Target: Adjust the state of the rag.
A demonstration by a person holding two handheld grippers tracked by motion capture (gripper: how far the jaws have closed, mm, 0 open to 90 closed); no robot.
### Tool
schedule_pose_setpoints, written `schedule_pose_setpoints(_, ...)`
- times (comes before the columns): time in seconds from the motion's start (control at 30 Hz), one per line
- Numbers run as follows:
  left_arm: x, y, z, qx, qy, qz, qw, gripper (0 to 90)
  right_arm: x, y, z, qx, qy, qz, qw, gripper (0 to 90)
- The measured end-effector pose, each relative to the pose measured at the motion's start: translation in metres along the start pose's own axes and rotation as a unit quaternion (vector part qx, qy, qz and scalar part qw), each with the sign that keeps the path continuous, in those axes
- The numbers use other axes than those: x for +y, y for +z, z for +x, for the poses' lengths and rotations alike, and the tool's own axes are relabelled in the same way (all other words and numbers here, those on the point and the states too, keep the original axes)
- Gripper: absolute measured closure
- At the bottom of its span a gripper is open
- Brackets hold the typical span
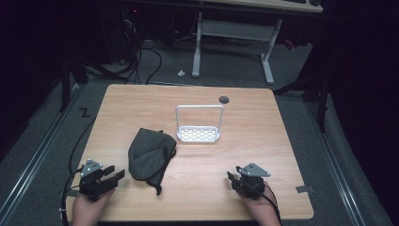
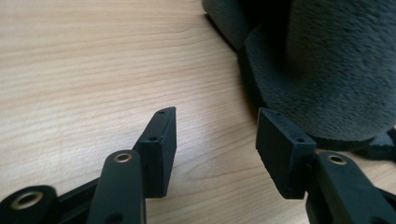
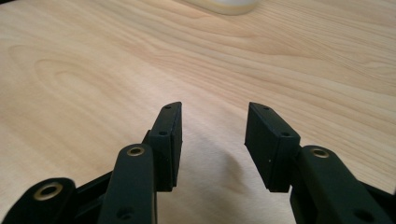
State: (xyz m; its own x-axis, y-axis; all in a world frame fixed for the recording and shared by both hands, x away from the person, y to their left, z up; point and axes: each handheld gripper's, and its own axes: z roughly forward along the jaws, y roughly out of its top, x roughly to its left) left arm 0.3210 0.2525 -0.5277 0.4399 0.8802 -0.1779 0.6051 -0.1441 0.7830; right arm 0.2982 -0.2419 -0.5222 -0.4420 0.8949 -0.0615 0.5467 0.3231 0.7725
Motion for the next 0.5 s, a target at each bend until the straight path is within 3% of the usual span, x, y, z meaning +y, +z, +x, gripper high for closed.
schedule_pose_setpoints(0.07,0.001,0.001,-0.002,0.002,0.010,0.000,1.0000,48.3,0.001,0.001,0.000,0.001,-0.003,-0.002,1.0000,57.1)
schedule_pose_setpoints(0.27,0.000,0.001,0.002,-0.007,-0.001,-0.002,1.0000,46.8,0.004,0.002,0.004,-0.003,-0.017,-0.014,0.9998,54.6)
schedule_pose_setpoints(0.5,-0.001,-0.011,0.009,-0.008,-0.015,-0.021,0.9996,46.2,0.005,0.006,0.003,-0.003,-0.007,-0.014,0.9999,53.2)
